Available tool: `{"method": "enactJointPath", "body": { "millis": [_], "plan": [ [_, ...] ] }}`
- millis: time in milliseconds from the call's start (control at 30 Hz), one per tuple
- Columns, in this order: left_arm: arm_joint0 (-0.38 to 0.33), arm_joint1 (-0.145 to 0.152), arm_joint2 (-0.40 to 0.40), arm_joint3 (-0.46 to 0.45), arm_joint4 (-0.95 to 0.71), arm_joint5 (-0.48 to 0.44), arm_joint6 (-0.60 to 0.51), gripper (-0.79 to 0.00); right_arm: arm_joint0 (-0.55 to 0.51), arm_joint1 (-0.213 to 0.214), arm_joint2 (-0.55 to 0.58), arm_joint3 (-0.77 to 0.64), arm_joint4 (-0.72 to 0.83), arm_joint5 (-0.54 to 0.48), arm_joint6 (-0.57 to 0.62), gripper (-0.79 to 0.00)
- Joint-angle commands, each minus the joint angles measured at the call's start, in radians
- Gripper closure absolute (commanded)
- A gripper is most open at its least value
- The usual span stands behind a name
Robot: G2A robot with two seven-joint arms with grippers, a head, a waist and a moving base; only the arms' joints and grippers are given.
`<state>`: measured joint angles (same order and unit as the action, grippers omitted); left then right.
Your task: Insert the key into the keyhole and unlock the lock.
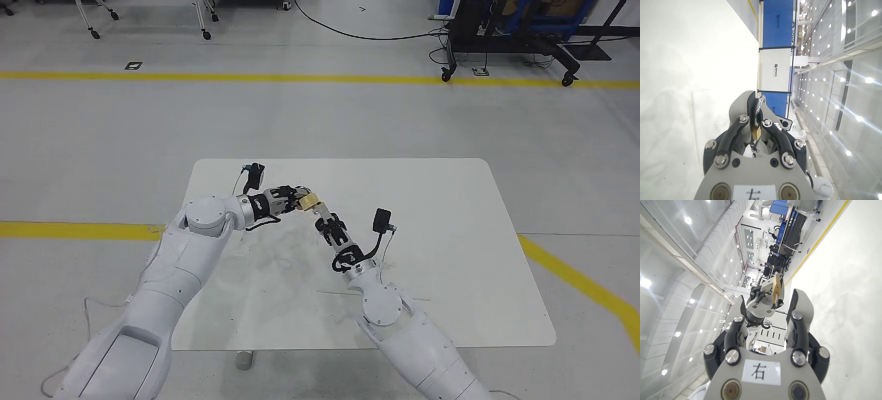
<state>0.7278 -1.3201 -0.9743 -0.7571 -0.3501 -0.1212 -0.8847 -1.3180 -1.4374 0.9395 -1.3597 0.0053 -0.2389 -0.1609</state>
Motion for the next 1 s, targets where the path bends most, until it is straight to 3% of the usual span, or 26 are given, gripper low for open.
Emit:
{"method": "enactJointPath", "body": {
  "millis": [0,133,233,400,433,467,633,967],
  "plan": [
    [0.002,0.001,-0.005,0.0,-0.002,0.005,0.001,0.0,0.0,0.0,0.0,0.0,0.0,0.0,0.0,-0.785],
    [0.007,-0.001,-0.014,0.015,-0.042,0.06,-0.026,0.0,0.0,0.0,0.0,0.0,0.0,0.0,0.0,-0.785],
    [-0.001,-0.005,-0.016,0.043,-0.076,0.117,-0.067,0.0,-0.023,0.005,0.03,-0.063,0.0,-0.05,0.001,-0.785],
    [-0.02,-0.012,-0.015,0.082,-0.105,0.139,-0.103,0.0,-0.093,0.021,0.084,-0.2,-0.033,-0.149,0.03,-0.785],
    [-0.023,-0.014,-0.015,0.088,-0.11,0.138,-0.11,0.0,-0.103,0.022,0.087,-0.218,-0.025,-0.173,0.045,-0.36],
    [-0.024,-0.016,-0.016,0.093,-0.123,0.139,-0.122,0.0,-0.108,0.023,0.089,-0.227,-0.01,-0.192,0.066,-0.018],
    [-0.024,-0.028,-0.043,0.139,-0.269,0.173,-0.246,0.0,-0.088,0.02,0.077,-0.2,0.044,-0.253,0.138,0.0],
    [-0.056,-0.04,-0.036,0.204,-0.282,0.16,-0.296,0.0,-0.039,0.011,0.055,-0.097,0.008,-0.347,0.194,0.0]
  ]
}}
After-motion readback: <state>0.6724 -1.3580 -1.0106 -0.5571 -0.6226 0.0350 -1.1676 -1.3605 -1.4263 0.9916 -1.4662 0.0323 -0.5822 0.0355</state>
